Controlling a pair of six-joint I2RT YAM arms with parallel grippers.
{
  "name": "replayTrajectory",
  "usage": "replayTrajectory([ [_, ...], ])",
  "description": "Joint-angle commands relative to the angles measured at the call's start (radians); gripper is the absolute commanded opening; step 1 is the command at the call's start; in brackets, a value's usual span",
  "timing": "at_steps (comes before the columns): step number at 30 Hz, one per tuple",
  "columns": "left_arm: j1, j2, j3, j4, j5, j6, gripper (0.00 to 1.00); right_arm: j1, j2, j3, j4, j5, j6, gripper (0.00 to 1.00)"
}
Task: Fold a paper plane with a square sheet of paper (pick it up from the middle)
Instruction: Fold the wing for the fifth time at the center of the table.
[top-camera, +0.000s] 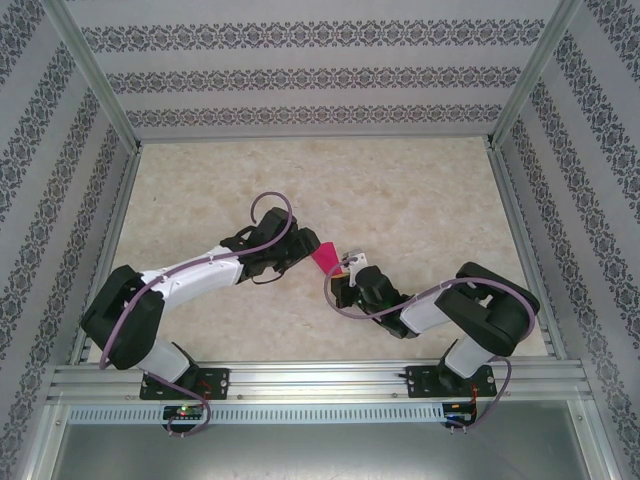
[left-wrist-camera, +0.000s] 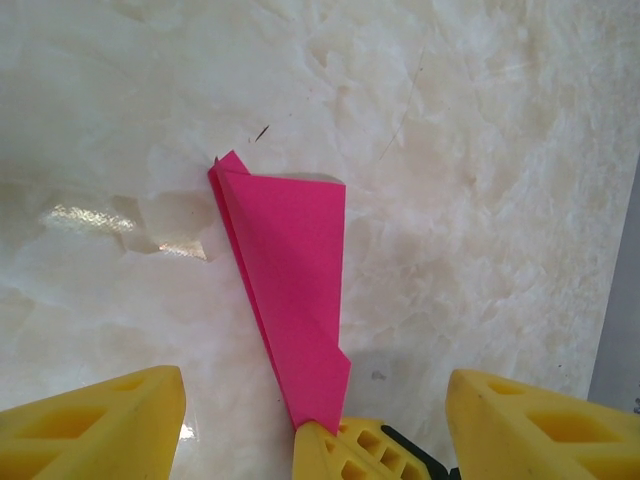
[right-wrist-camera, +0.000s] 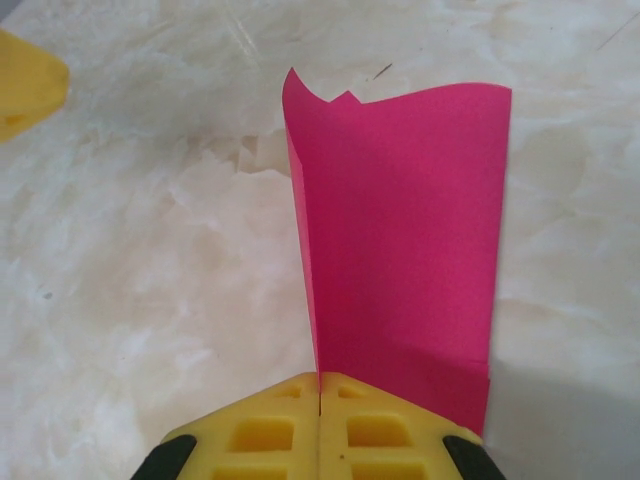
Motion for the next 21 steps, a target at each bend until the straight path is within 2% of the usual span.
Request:
replayTrajectory([
  [1, 0.008, 0.021, -0.002, 0.018, 0.026, 0.023, 0.71, -0.023, 0.024, -0.016, 0.101, -0.067, 0.129, 0.00],
  [13, 0.007, 0.044, 0.000, 0.055, 0.052, 0.030, 0.70, -0.115, 0.112, -0.047, 0.259, -0.224, 0.436, 0.00],
  [17, 0.006, 0.066, 0.003, 0.098, 0.087, 0.031, 0.68, -0.174, 0.149, -0.042, 0.309, -0.313, 0.559, 0.01],
  [21, 0.007, 0.099, 0.018, 0.118, 0.108, 0.037, 0.71, -0.193, 0.152, -0.041, 0.329, -0.346, 0.569, 0.01],
])
